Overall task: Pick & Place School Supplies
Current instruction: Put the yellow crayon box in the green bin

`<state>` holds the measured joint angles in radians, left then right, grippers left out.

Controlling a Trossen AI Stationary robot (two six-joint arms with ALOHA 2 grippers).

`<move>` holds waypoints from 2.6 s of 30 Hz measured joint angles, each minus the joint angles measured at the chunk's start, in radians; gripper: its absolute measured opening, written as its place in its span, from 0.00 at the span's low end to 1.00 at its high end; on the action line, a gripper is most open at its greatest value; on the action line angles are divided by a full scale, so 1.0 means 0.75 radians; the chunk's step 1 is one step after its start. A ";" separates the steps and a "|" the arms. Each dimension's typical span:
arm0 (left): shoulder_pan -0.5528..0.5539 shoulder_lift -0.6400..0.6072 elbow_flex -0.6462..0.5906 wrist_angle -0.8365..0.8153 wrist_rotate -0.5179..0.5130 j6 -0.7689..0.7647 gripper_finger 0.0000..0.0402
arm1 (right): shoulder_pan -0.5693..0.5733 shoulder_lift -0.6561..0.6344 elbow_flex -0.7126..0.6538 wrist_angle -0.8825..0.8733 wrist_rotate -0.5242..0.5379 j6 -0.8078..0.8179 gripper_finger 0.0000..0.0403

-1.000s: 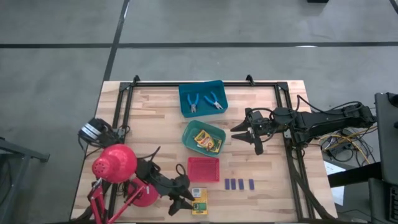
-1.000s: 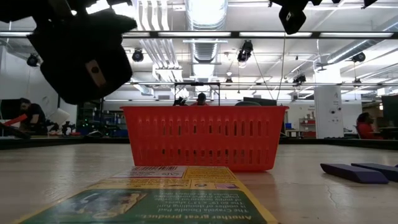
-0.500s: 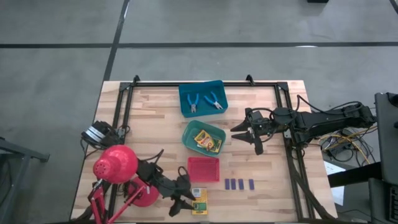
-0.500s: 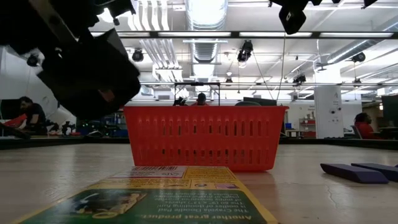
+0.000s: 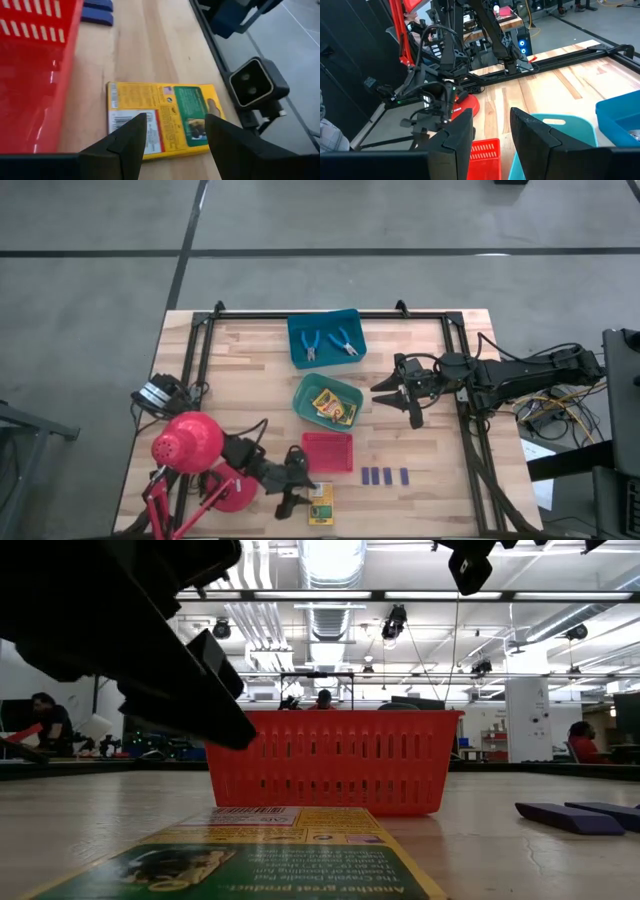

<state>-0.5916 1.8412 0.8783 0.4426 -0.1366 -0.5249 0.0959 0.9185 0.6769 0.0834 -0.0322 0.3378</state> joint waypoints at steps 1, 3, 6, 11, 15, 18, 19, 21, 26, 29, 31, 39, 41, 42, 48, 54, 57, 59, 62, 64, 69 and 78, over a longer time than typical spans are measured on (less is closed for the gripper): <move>0.006 0.000 0.000 -0.002 0.001 0.000 0.51 | 0.000 0.000 0.000 0.000 0.000 0.000 0.31; 0.015 0.000 0.000 -0.012 0.005 -0.001 0.51 | 0.000 0.000 0.000 0.000 0.000 0.000 0.31; 0.023 0.000 0.000 -0.033 0.006 -0.001 0.51 | 0.000 0.000 0.000 0.000 0.000 -0.001 0.31; 0.025 0.005 0.000 -0.056 0.008 0.005 0.51 | 0.000 0.000 0.000 0.000 0.000 0.000 0.31; 0.025 0.036 0.000 -0.047 0.028 0.000 0.51 | 0.000 0.000 0.000 0.000 0.000 0.000 0.31; 0.025 0.053 -0.001 -0.047 0.059 -0.023 0.51 | 0.000 0.000 0.000 0.000 0.000 0.000 0.31; 0.025 0.057 0.000 -0.039 0.066 -0.025 0.51 | 0.000 0.000 0.000 0.000 0.000 0.000 0.31; 0.025 0.065 0.000 -0.034 0.072 -0.029 0.51 | 0.000 0.000 0.000 0.000 0.000 0.000 0.31; 0.025 0.070 0.001 -0.025 0.081 -0.036 0.51 | 0.000 0.000 0.000 0.000 0.000 0.000 0.31; 0.025 0.069 0.001 -0.032 0.091 -0.036 0.51 | 0.000 0.000 0.000 0.000 0.000 0.001 0.31; 0.025 0.066 0.001 -0.036 0.114 -0.036 0.51 | 0.000 0.000 0.000 0.000 0.000 0.000 0.31; 0.025 -0.002 -0.001 -0.184 0.240 -0.062 0.51 | 0.000 0.000 0.000 0.000 0.000 0.000 0.31; 0.025 -0.035 -0.009 -0.242 0.241 -0.085 0.51 | 0.000 0.000 0.000 0.000 0.000 0.001 0.31; 0.025 -0.055 -0.017 -0.264 0.241 -0.094 0.51 | 0.000 0.000 0.000 0.000 0.000 0.002 0.31; 0.026 -0.176 -0.072 -0.374 0.216 -0.113 0.51 | 0.000 0.000 -0.001 0.000 0.000 -0.001 0.31; 0.026 -0.301 -0.187 -0.372 0.177 -0.214 0.51 | 0.000 0.000 -0.001 -0.001 0.000 0.000 0.31; 0.025 -0.347 -0.216 -0.308 0.138 -0.239 0.51 | 0.000 0.000 -0.001 -0.003 0.000 0.000 0.31; 0.023 -0.352 -0.218 -0.278 0.126 -0.210 0.51 | 0.000 0.000 -0.001 -0.003 0.000 0.000 0.31; 0.021 -0.331 -0.212 -0.254 0.123 -0.135 0.51 | 0.000 0.000 -0.001 -0.003 0.000 0.001 0.31; 0.021 -0.307 -0.212 -0.212 0.123 -0.094 0.51 | 0.000 0.000 -0.001 -0.001 0.000 0.001 0.31; 0.021 -0.226 -0.210 -0.070 0.123 -0.089 0.51 | 0.000 0.000 -0.001 -0.001 0.000 0.000 0.31; 0.019 -0.087 -0.163 0.005 0.177 -0.138 0.51 | 0.000 0.000 -0.001 -0.001 0.000 -0.001 0.31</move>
<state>-0.5770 1.7757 0.7559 0.4460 -0.0039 -0.6280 0.0959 0.9185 0.6765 0.0830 -0.0322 0.3374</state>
